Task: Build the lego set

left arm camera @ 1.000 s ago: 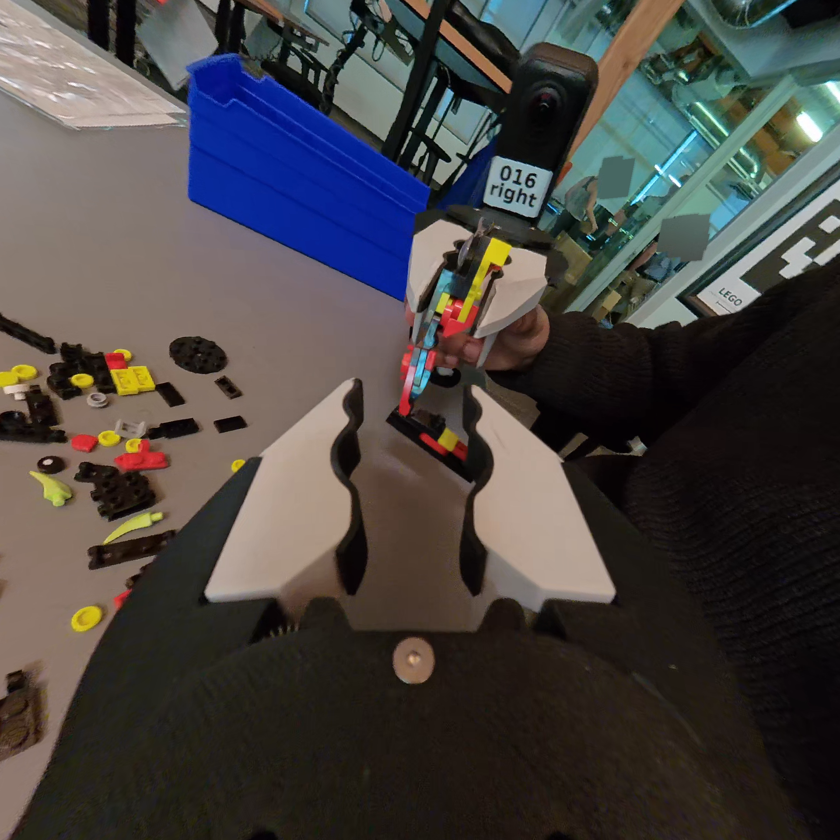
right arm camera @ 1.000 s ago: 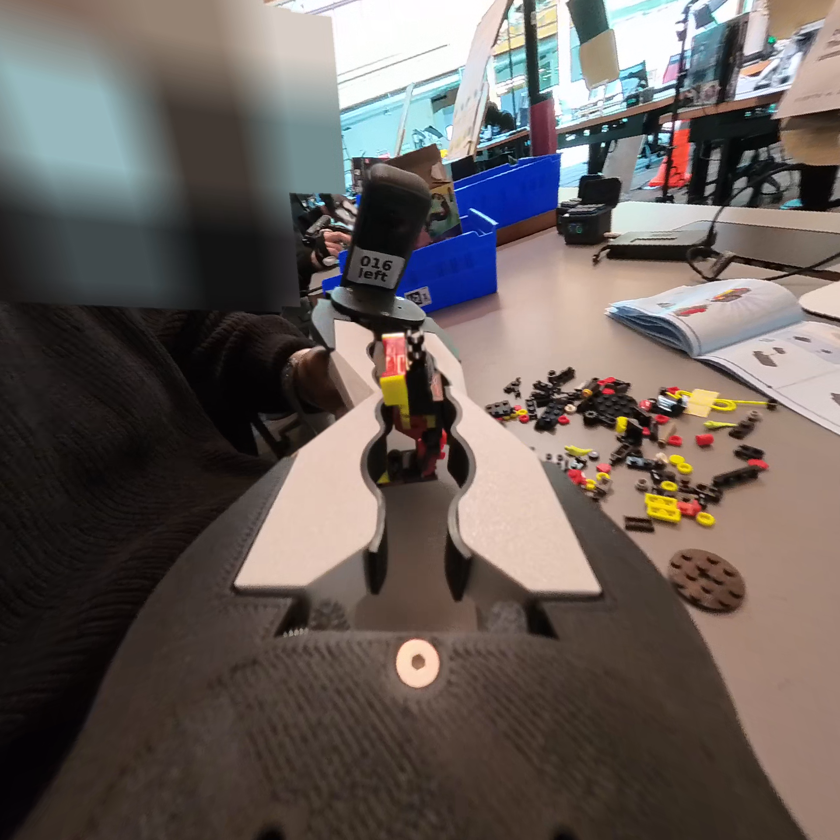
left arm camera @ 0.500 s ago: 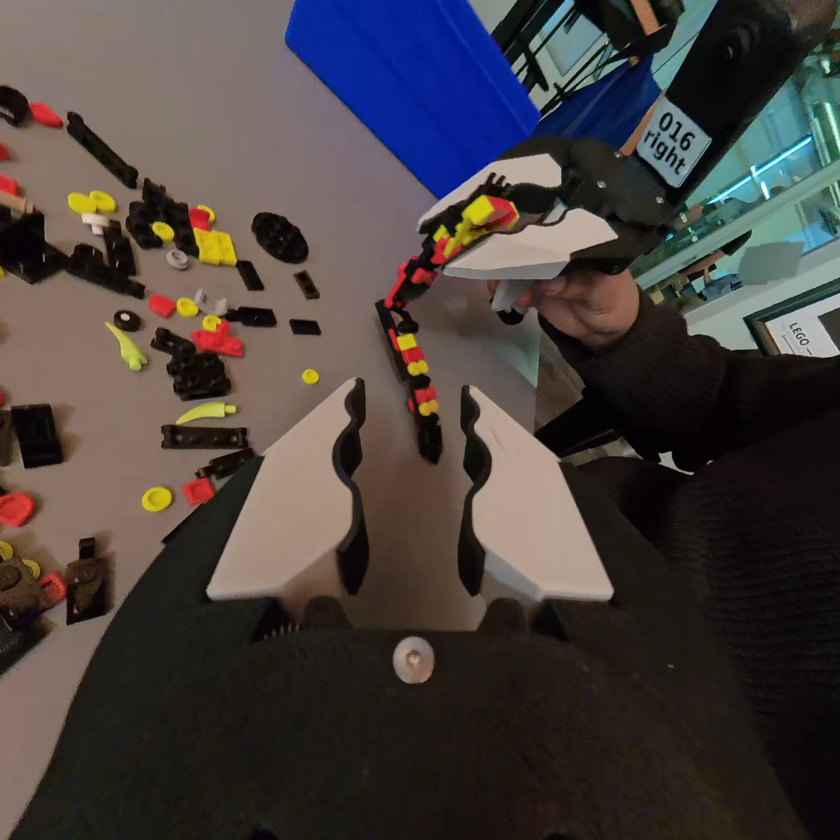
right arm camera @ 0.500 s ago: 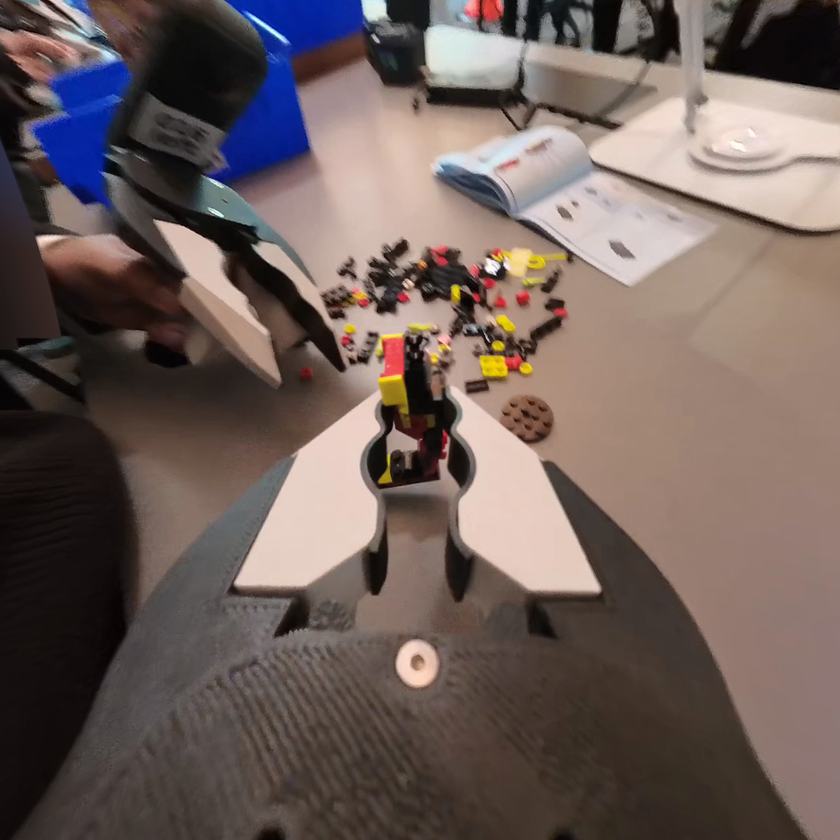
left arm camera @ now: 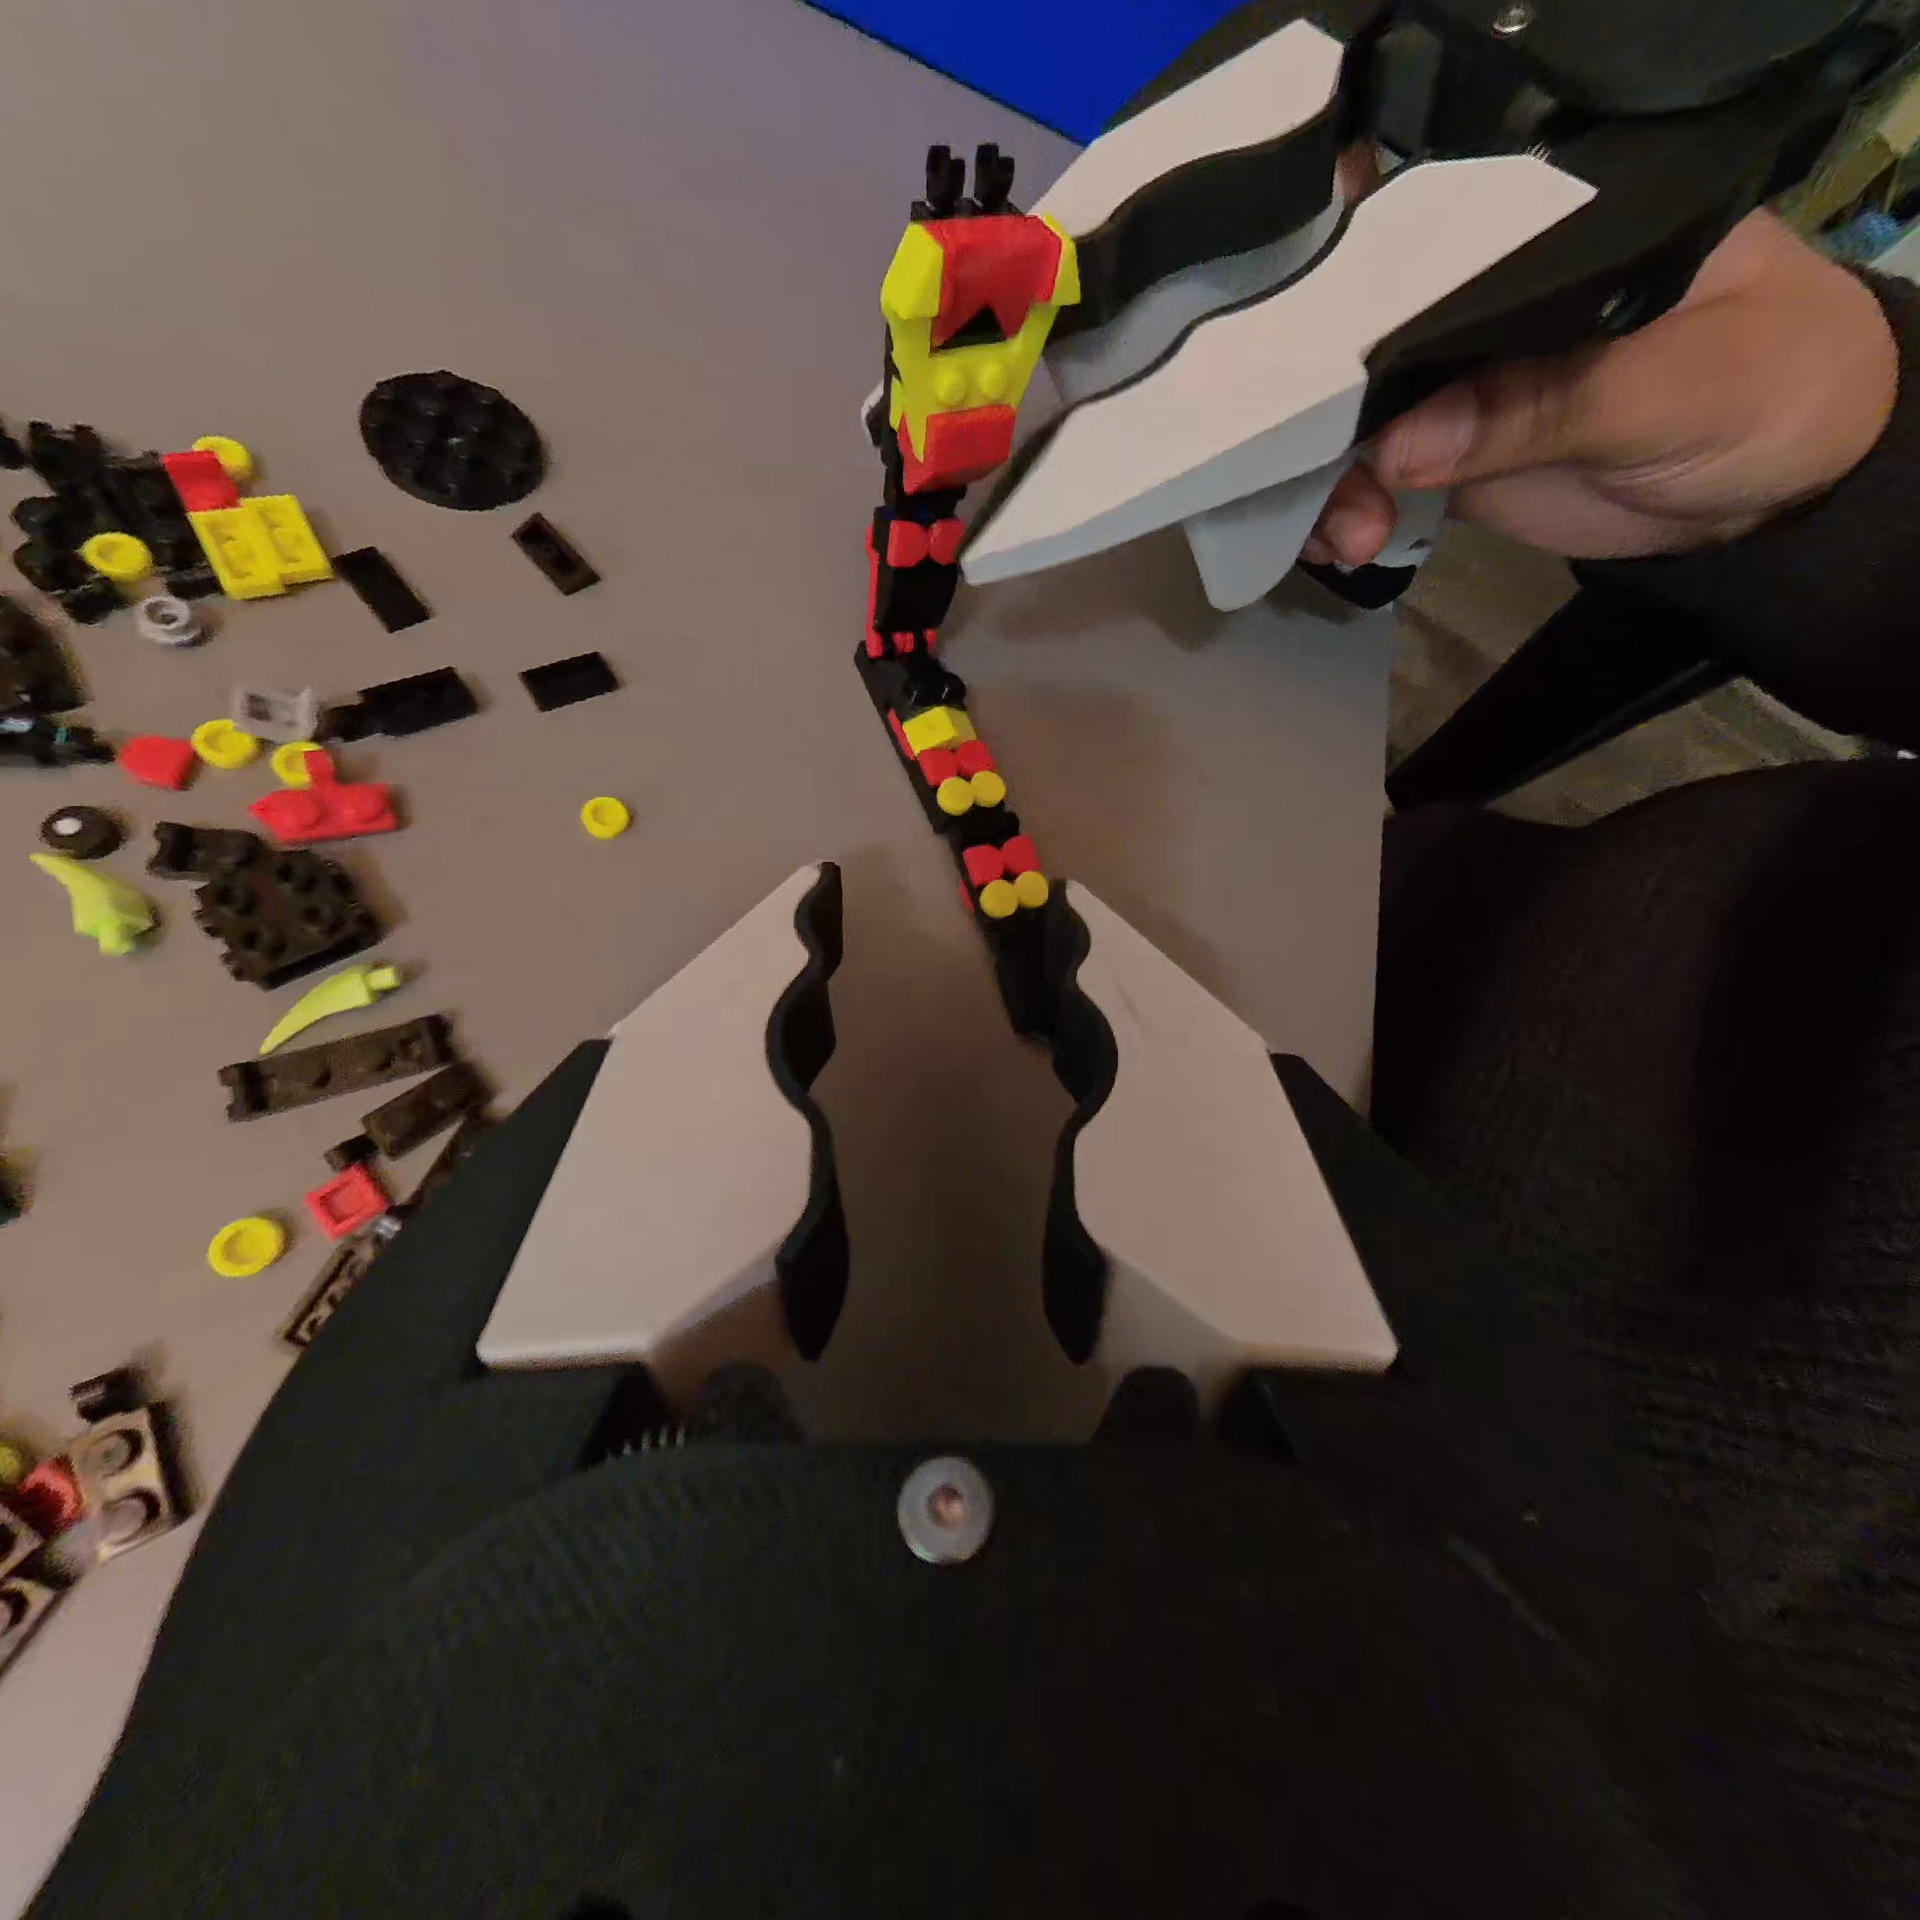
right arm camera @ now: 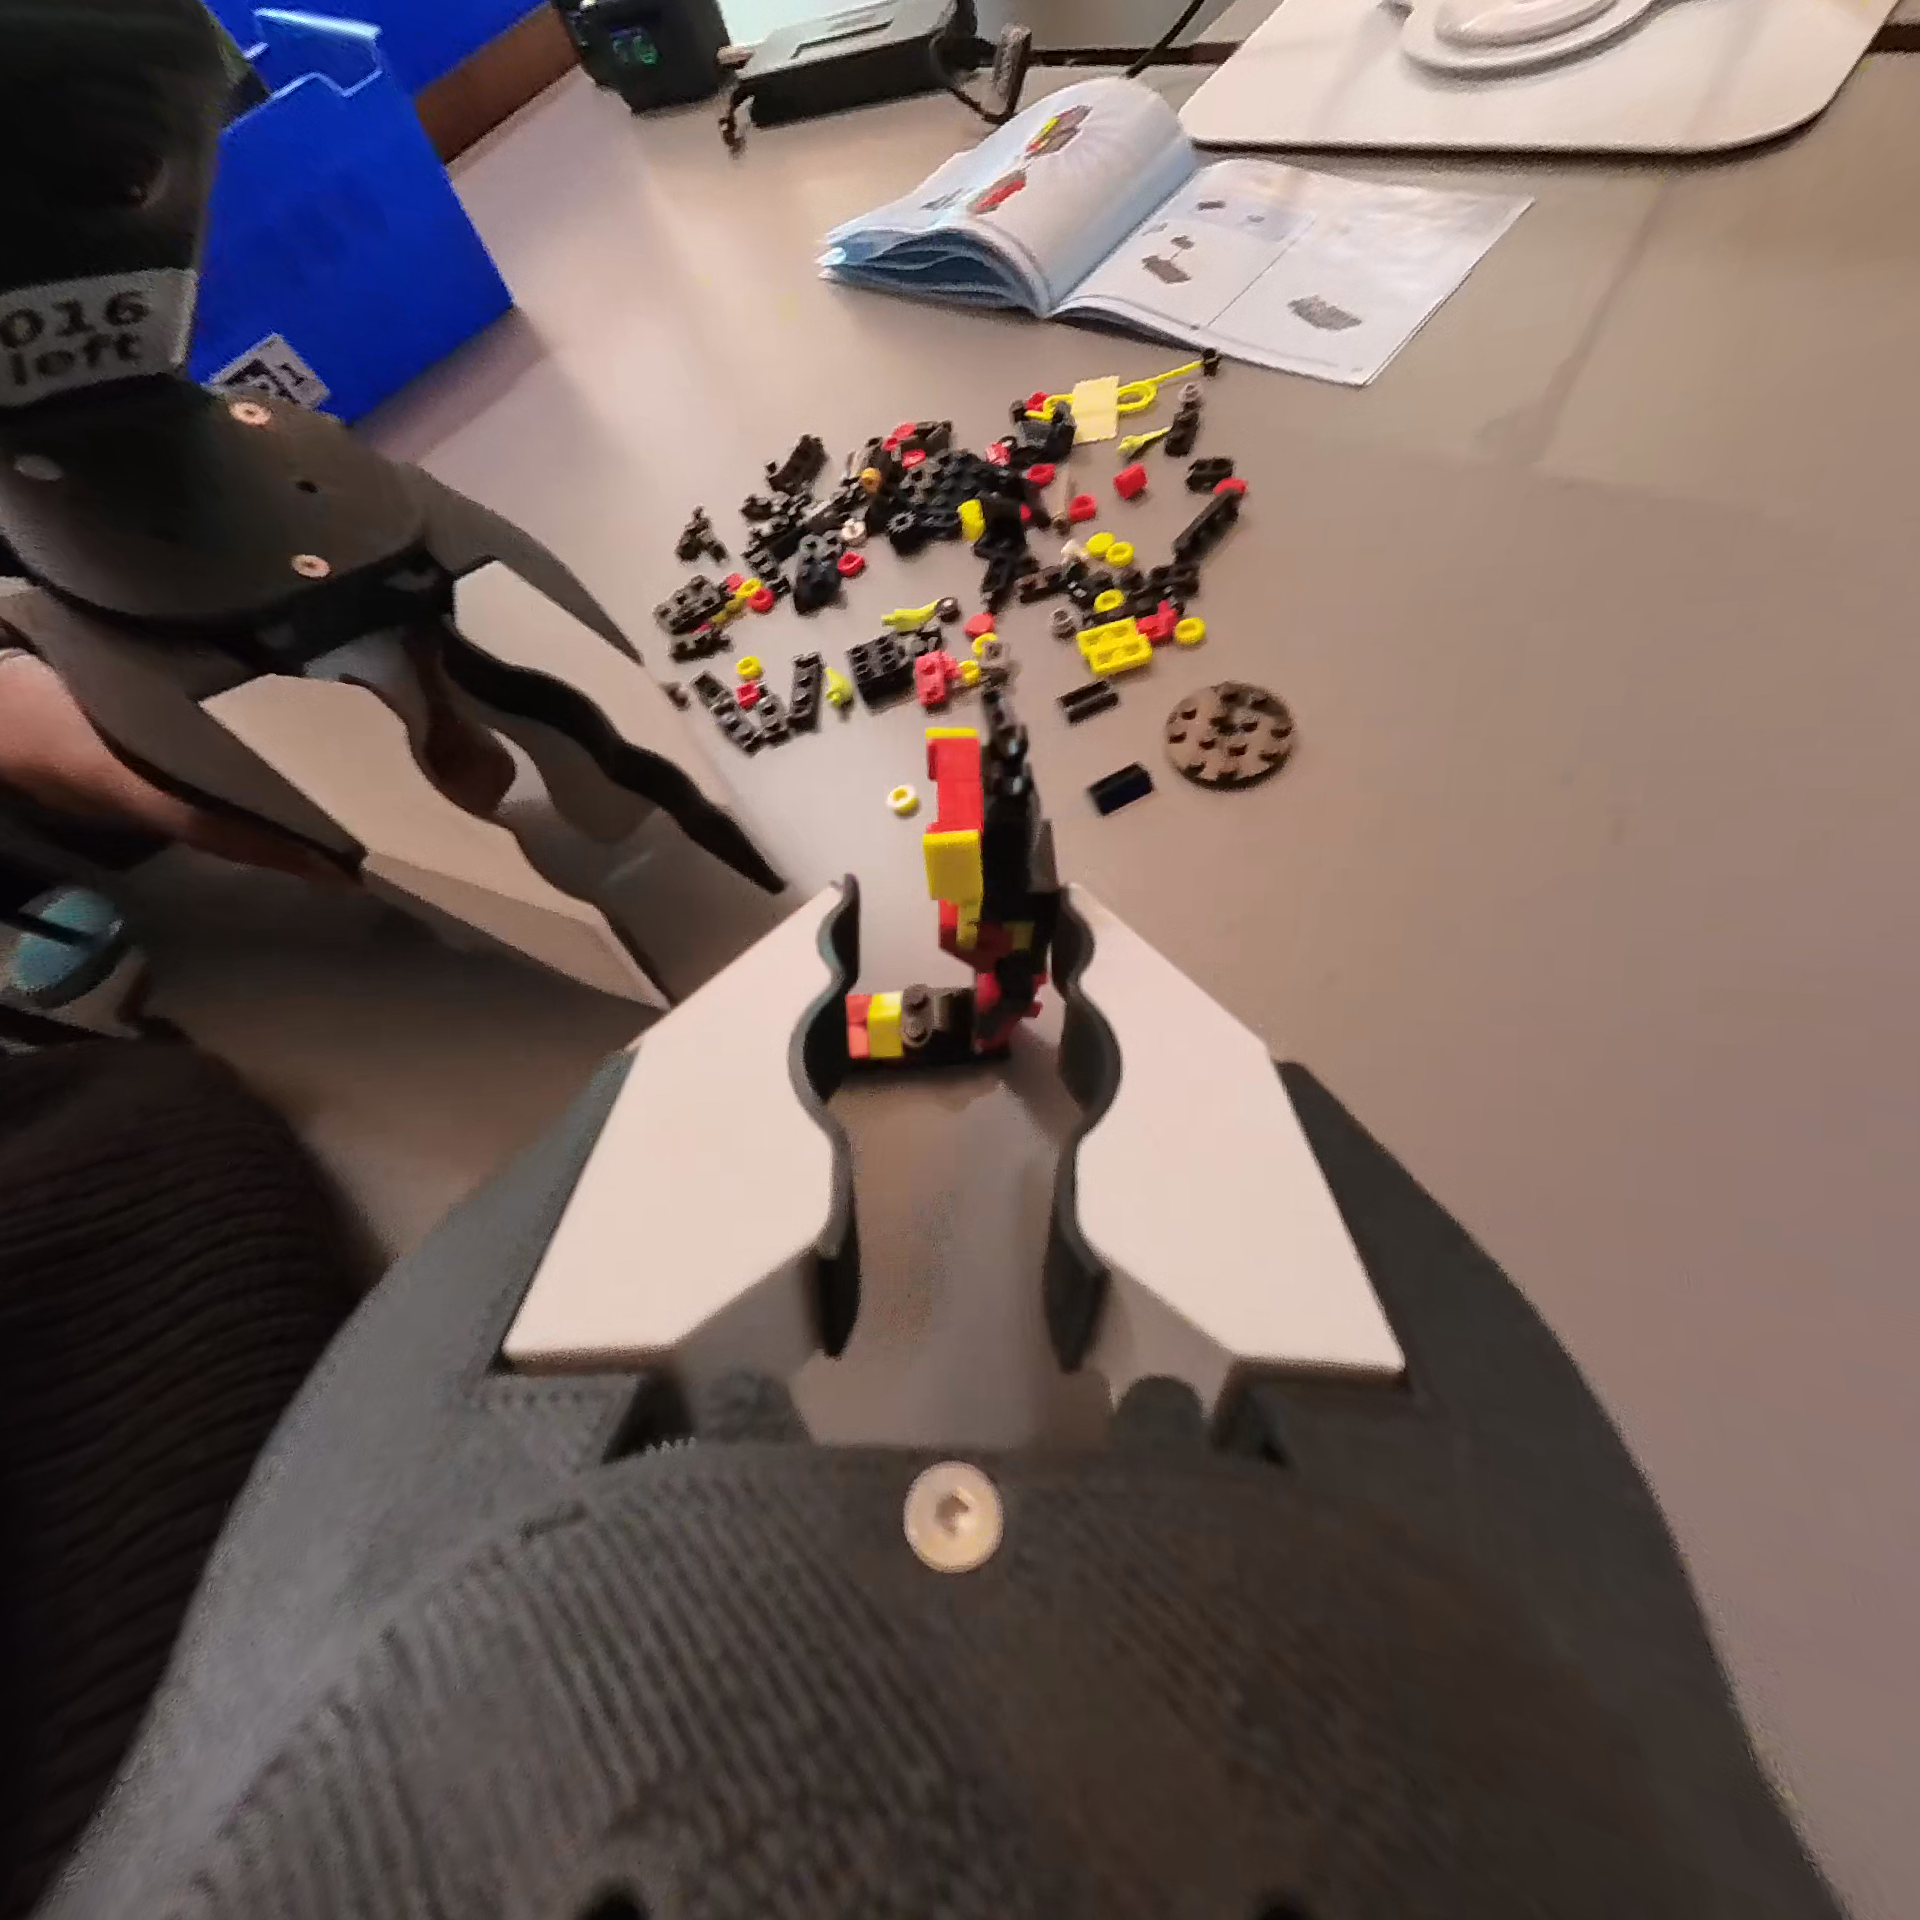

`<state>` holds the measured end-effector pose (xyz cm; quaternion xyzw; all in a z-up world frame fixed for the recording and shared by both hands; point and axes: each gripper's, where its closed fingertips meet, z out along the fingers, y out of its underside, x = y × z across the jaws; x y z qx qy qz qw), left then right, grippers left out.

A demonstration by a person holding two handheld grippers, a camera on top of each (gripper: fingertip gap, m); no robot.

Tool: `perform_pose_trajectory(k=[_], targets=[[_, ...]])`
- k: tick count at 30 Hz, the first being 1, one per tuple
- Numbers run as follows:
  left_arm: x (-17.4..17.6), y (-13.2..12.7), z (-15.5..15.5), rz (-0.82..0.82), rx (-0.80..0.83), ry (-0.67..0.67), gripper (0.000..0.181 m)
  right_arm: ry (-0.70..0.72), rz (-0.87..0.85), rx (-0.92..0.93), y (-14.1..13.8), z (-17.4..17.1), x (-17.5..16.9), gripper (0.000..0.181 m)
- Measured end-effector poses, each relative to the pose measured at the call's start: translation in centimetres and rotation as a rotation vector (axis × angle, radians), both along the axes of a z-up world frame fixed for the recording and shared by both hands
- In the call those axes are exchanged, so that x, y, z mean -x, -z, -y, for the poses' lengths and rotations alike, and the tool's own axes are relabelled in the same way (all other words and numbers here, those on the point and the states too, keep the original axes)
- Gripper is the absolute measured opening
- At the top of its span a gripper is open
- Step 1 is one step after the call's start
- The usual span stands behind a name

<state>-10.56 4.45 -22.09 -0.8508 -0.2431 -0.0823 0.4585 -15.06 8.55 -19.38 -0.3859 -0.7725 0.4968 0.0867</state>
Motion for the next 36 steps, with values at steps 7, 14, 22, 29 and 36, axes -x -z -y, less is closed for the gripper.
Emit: perform_pose_trajectory(k=[7,14,22,29,36], targets=[[-0.3,0.2,-0.7,-0.067,0.037,0.003,0.024,-0.053,-0.002,0.012,-0.6,-0.4,-1.3,0.044],[-0.7,-1.1,-1.1,-0.129,0.015,0.002,0.0,-0.172,0.097,-0.13,1.2,-1.5,-3.4,0.016],[-1.2,0.0,-1.3,-0.161,0.083,0.037,0.0,-0.352,-0.26,-0.429,1.7,1.9,-4.7,0.0],[-1.2,0.9,-1.2,-0.179,0.138,0.037,0.0,-0.302,-0.292,-0.545,3.5,2.3,-3.8,0.0],[-1.2,1.2,-1.3,-0.163,0.15,0.031,0.0,-0.269,-0.211,-0.457,3.7,2.3,-3.6,0.0]])
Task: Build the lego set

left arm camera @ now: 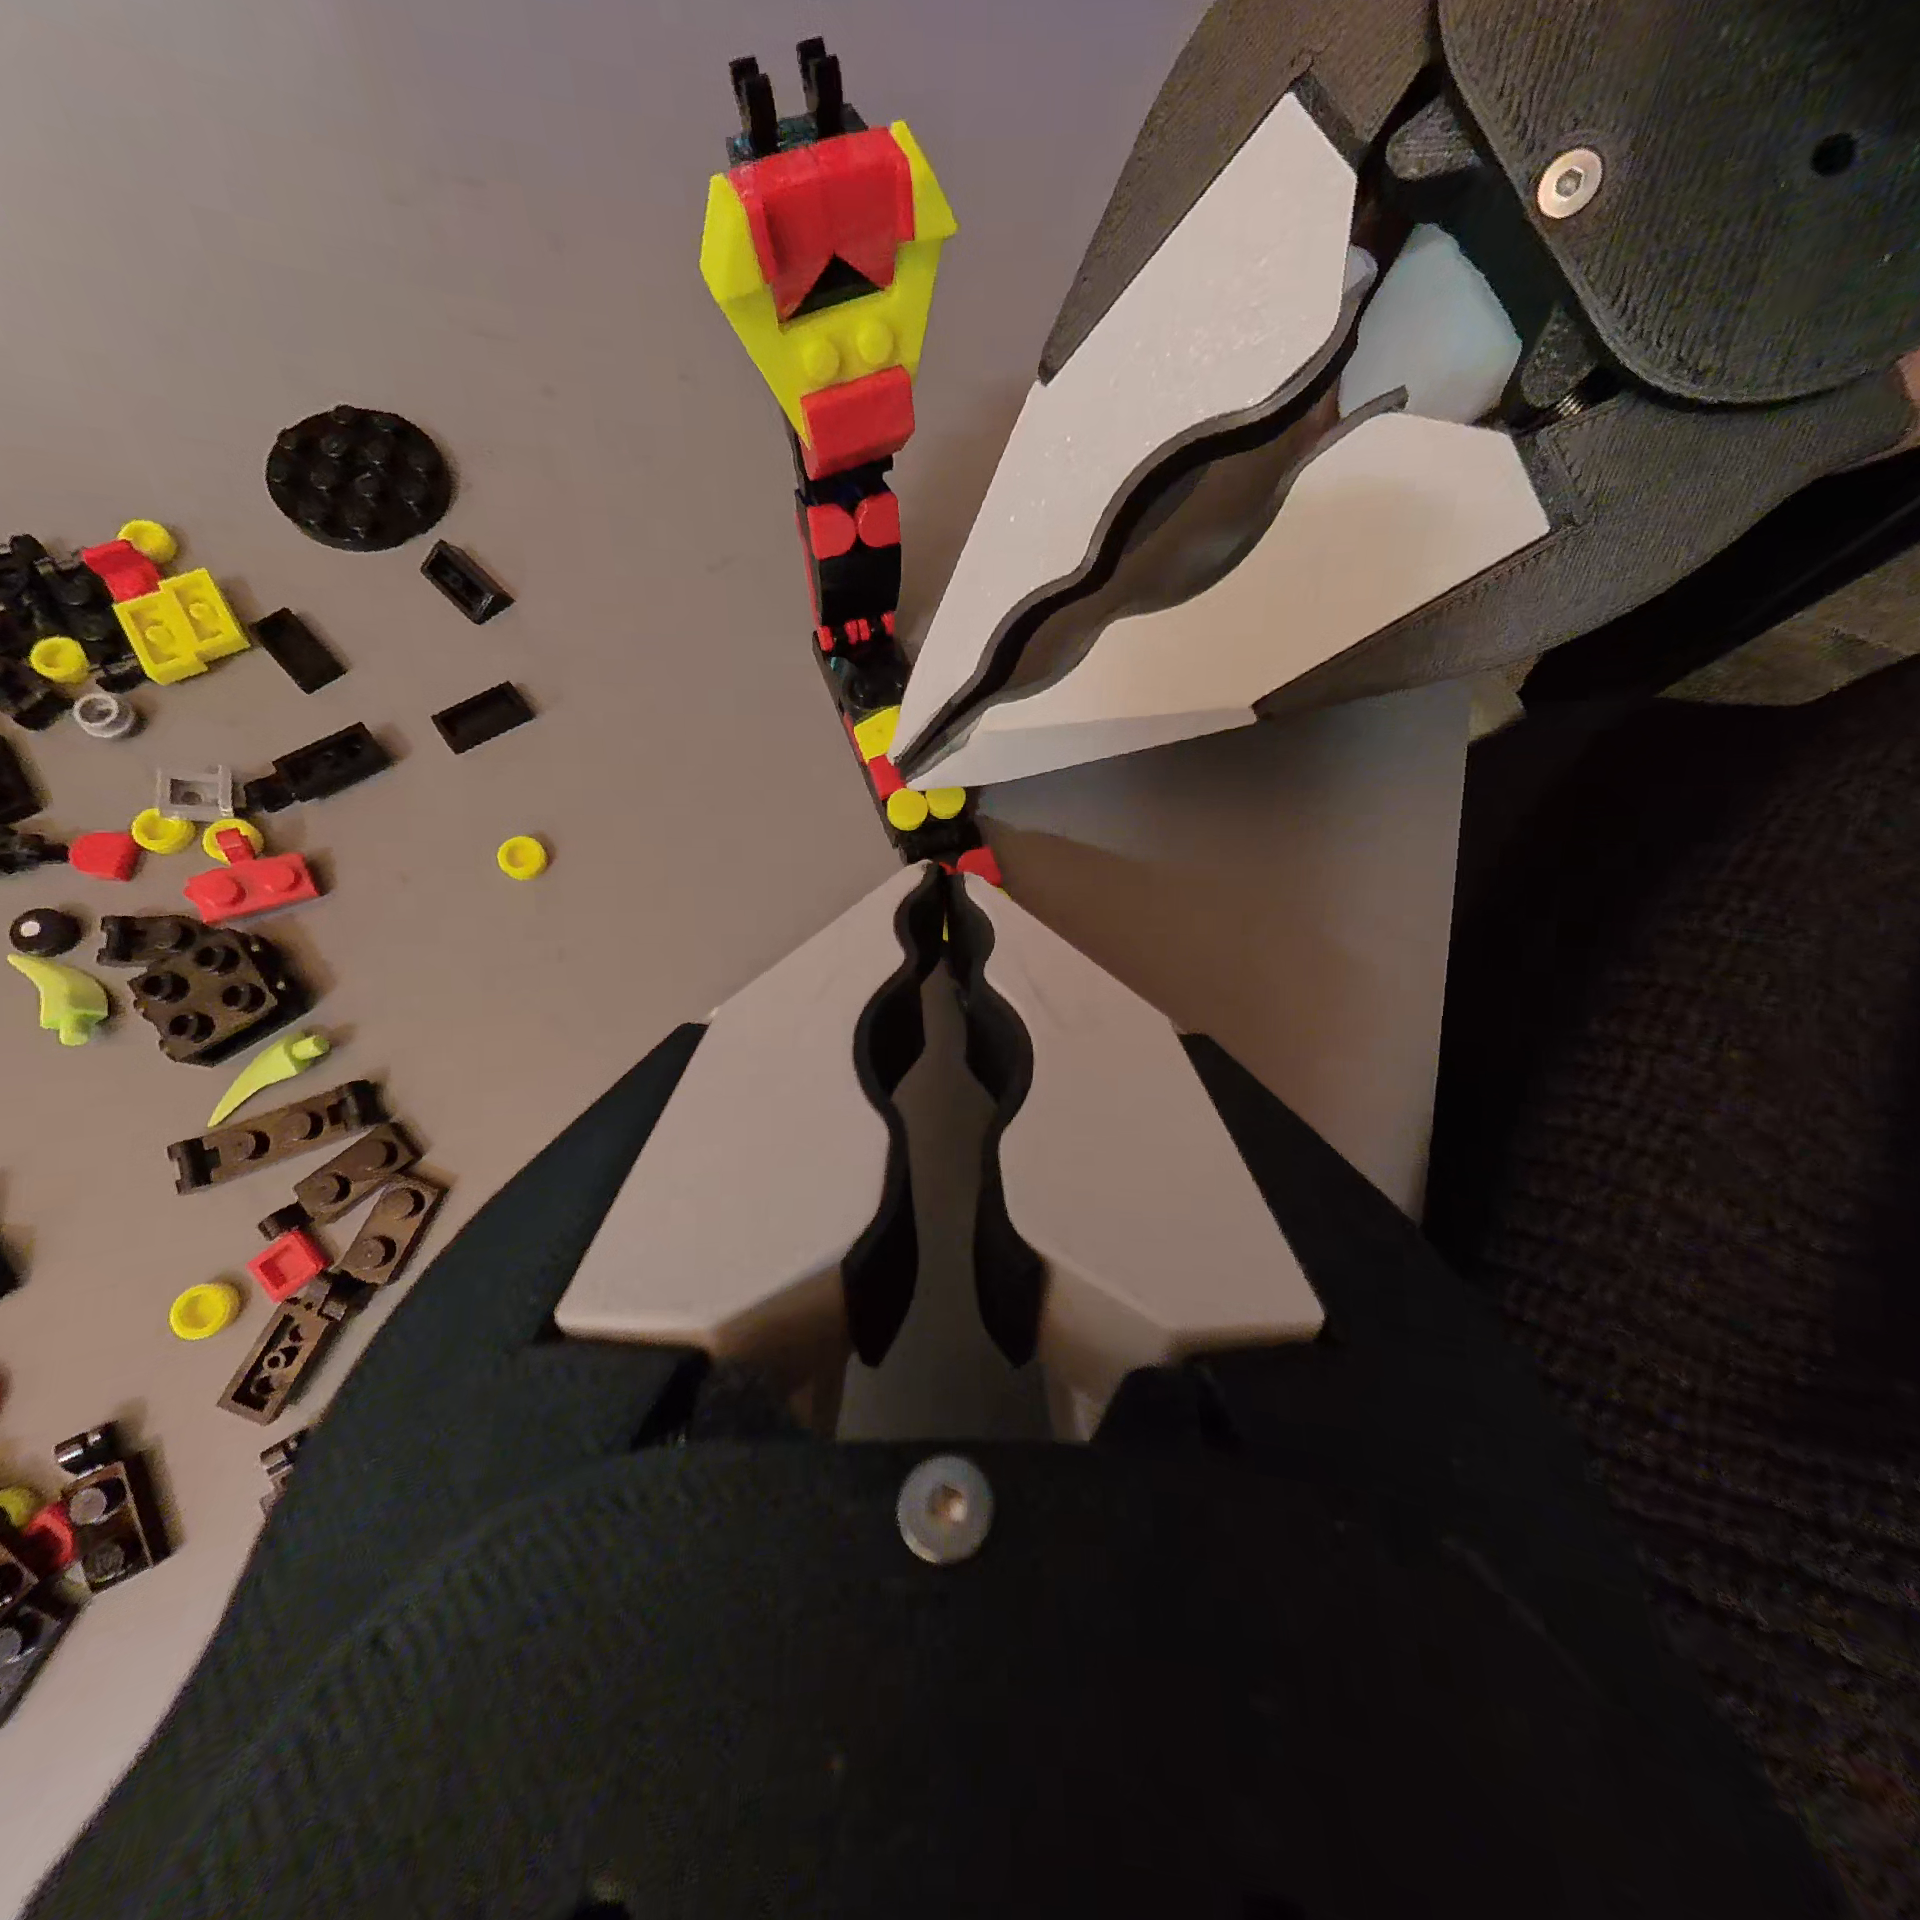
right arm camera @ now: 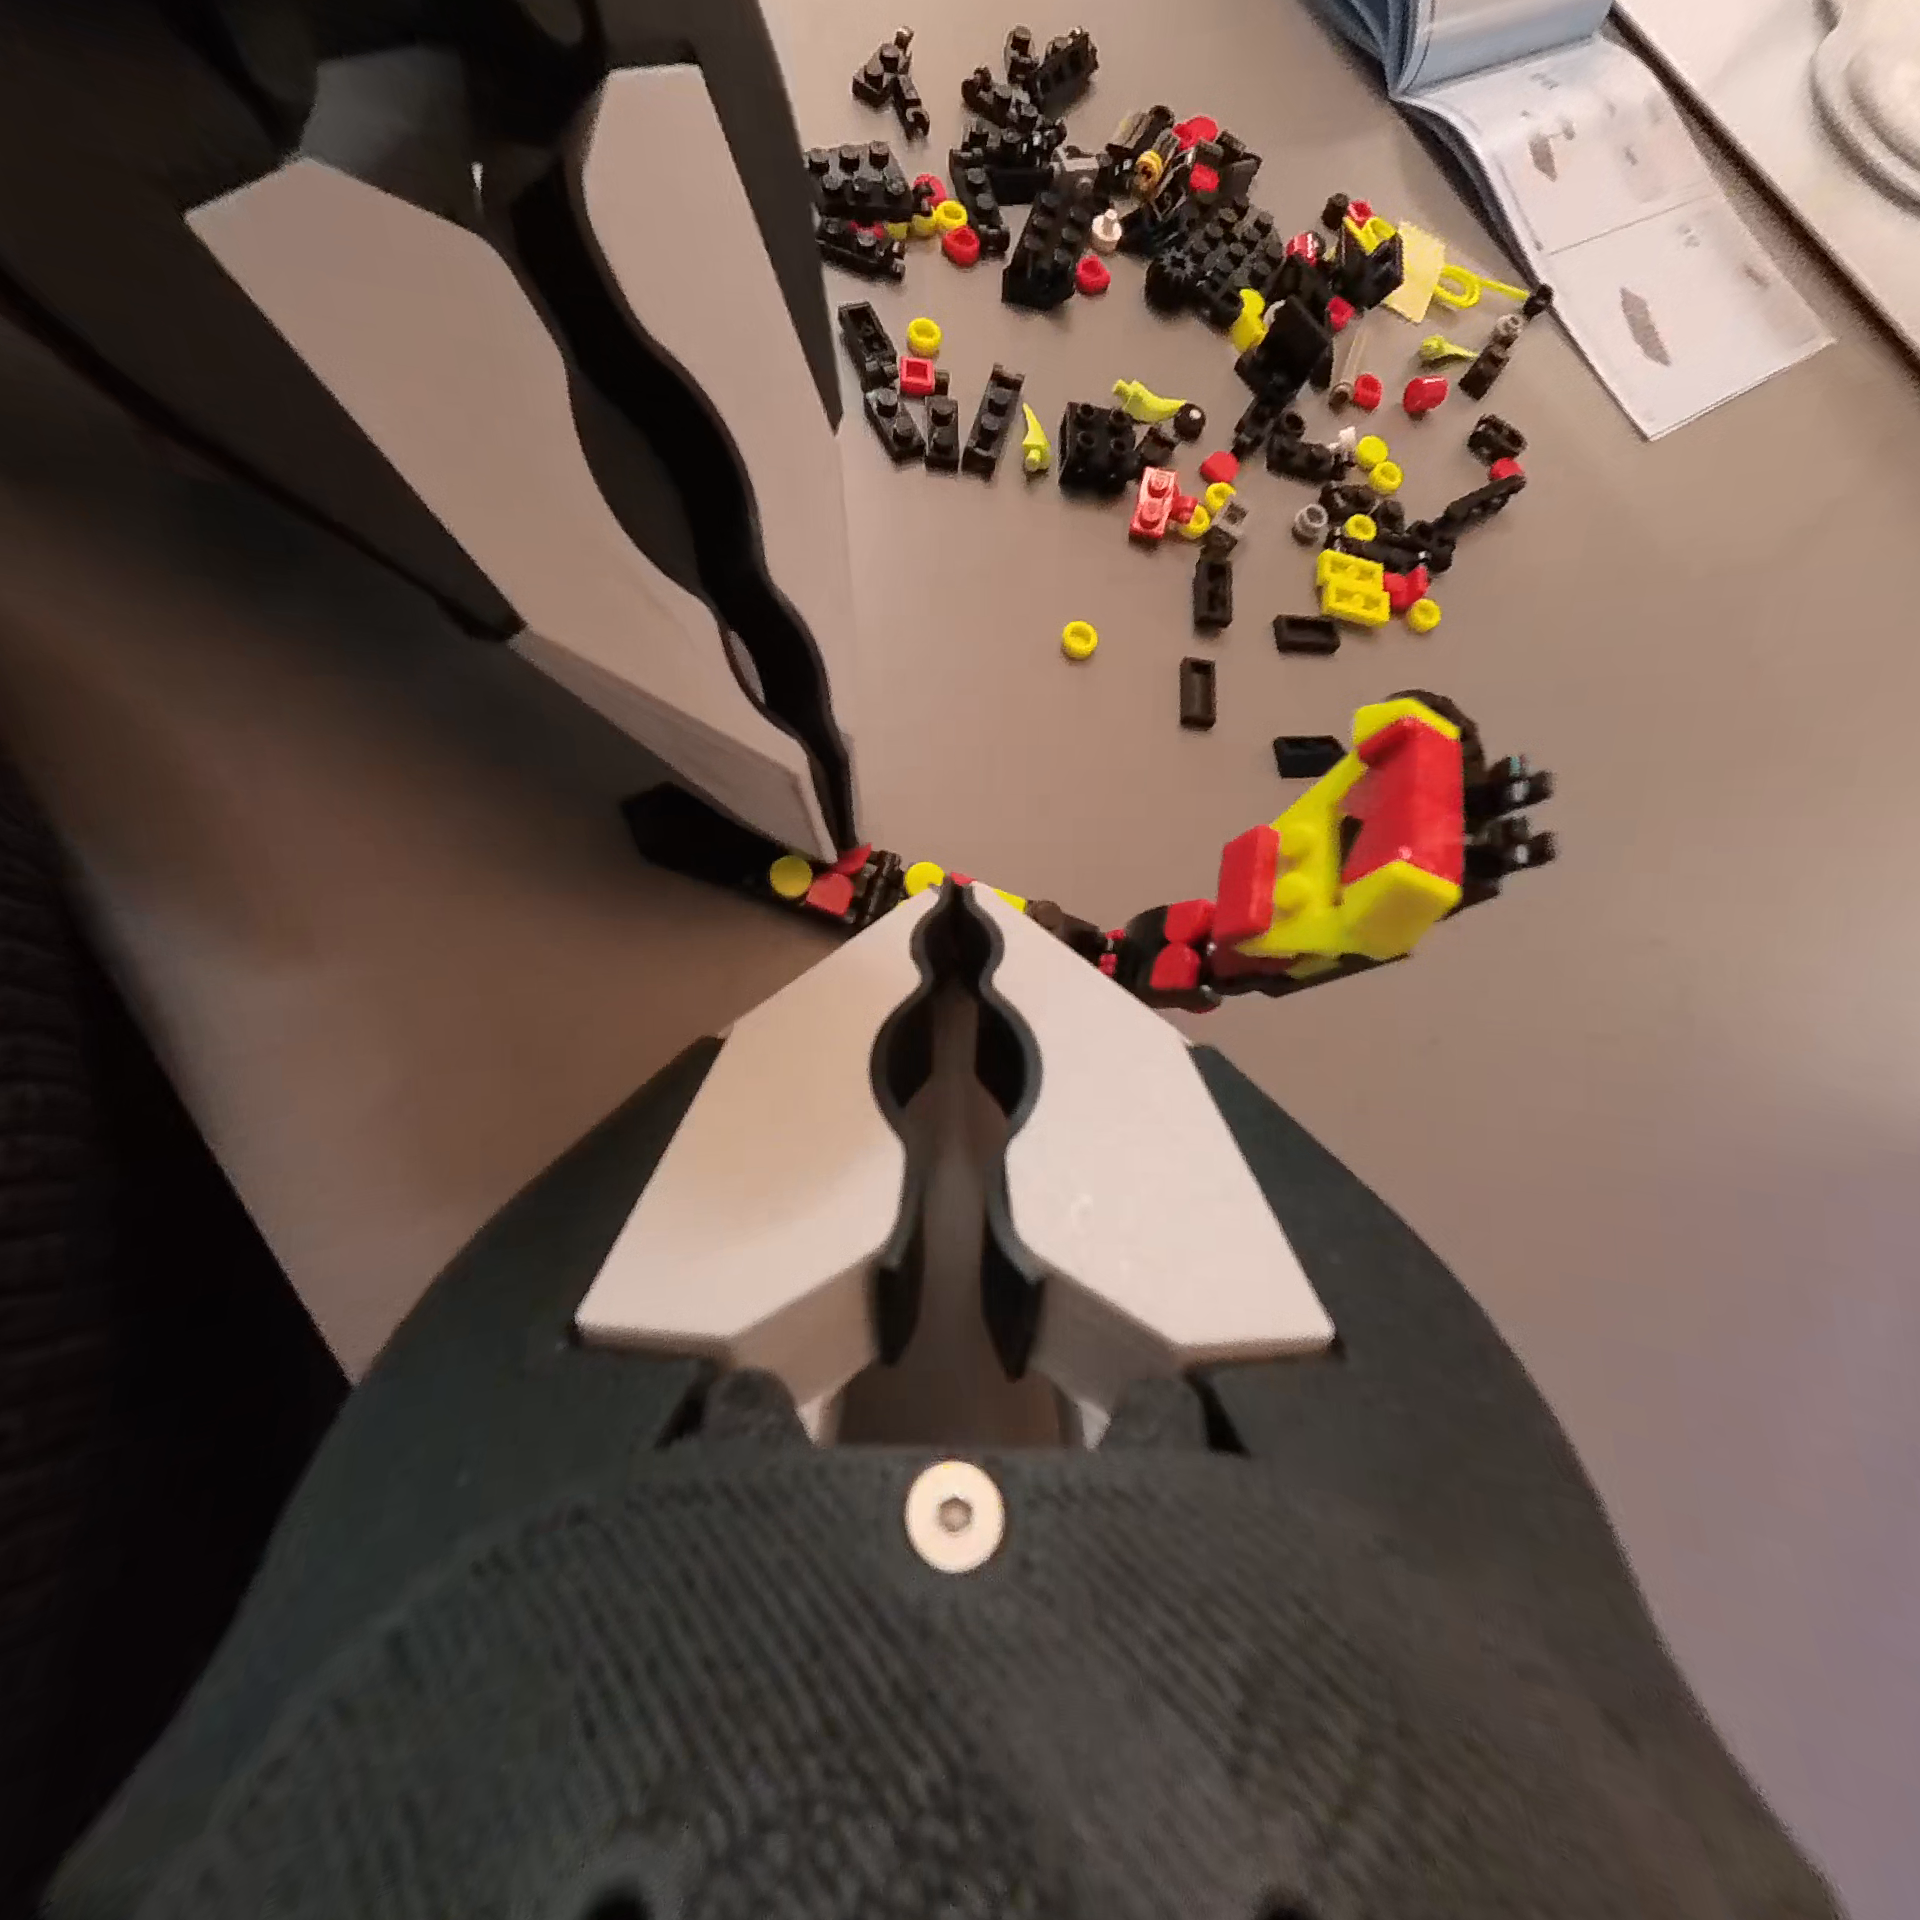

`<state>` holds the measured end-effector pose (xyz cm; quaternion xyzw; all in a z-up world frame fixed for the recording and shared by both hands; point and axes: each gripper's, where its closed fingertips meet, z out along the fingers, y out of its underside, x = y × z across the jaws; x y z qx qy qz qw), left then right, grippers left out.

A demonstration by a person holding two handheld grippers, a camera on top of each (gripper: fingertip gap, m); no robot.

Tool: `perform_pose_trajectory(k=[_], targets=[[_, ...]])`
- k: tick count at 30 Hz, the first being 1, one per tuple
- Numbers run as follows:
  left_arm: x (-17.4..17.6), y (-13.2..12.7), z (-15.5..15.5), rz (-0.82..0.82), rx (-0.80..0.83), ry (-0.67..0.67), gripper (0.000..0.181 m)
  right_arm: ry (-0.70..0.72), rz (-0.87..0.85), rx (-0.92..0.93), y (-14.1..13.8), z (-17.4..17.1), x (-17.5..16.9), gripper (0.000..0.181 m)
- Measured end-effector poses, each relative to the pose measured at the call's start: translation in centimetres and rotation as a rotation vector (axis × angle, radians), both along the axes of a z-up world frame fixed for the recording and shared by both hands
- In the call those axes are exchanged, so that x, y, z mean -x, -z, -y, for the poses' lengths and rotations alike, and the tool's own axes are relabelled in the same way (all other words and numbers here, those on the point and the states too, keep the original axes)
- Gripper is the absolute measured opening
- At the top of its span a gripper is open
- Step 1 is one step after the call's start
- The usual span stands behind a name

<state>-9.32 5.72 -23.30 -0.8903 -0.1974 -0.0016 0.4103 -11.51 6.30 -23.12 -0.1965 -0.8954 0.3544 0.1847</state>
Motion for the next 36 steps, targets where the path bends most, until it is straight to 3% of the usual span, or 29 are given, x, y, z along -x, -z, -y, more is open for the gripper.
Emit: perform_pose_trajectory(k=[8,11,16,24,36], targets=[[0.1,-0.5,0.1,-0.003,-0.032,0.007,0.0,-0.097,-0.088,-0.052,-1.6,-0.2,-0.4,0.0],[0.2,-1.0,0.0,0.01,-0.065,0.003,0.015,-0.143,-0.075,-0.016,-2.9,-1.0,-0.9,0.0],[0.3,-0.4,0.1,-0.016,-0.03,0.006,0.035,-0.045,0.013,-0.045,-2.1,-3.8,0.6,0.0],[0.5,0.4,0.2,-0.09,0.041,0.014,0.035,0.066,-0.121,-0.275,0.3,-5.4,3.1,0.0],[2.8,-0.3,2.4,-0.079,0.024,-0.078,0.034,-0.032,0.094,0.03,-0.3,-2.0,0.6,0.0]])
